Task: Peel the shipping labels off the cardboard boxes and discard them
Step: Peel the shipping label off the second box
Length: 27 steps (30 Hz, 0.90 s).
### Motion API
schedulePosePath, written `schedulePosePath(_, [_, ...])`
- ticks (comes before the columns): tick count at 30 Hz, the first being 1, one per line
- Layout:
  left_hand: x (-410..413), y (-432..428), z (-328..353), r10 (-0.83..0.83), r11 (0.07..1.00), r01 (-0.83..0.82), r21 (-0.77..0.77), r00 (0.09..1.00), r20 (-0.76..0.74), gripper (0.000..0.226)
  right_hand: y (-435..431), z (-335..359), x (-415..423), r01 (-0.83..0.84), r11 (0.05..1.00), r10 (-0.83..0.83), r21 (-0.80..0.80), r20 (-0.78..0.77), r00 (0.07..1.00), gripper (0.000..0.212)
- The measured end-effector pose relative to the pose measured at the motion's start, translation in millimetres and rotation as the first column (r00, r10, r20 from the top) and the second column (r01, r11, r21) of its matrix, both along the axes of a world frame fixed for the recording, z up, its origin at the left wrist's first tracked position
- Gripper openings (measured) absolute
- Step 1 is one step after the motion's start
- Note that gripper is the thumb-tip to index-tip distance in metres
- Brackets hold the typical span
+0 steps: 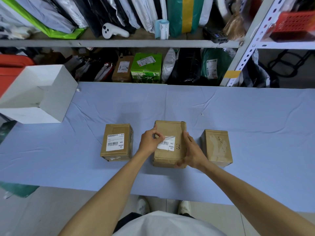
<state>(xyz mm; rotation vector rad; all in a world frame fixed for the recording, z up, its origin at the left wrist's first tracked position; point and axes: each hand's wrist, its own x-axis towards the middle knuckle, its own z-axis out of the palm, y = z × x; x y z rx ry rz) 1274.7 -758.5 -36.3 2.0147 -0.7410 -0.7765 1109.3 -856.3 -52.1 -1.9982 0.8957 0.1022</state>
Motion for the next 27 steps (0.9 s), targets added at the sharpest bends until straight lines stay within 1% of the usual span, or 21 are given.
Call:
schedulePosePath(7, [0.4,0.8,0.4,0.012,1.000,-0.011,0.002,1.000,-0.019,0.006,-0.2,0.0,0.9,0.005,1.000,-0.005,-0.002,-0.009,1.000,0.147])
schedulePosePath(20, [2.4,-0.7,-2.0,0.013,1.000,-0.013,0.002,1.000,-0.009,0.004,0.1,-0.8,-0.1,-0.004,1.000,0.004,-0.017,-0.003,1.000,0.147])
schedulePosePath(27, [3.4,-1.9,-3.4,0.010,1.000,-0.009,0.007,0.999,-0.034,0.004,-0.1,-1.0,0.4,-0.004,1.000,0.004,-0.015,-0.004,1.000,0.148])
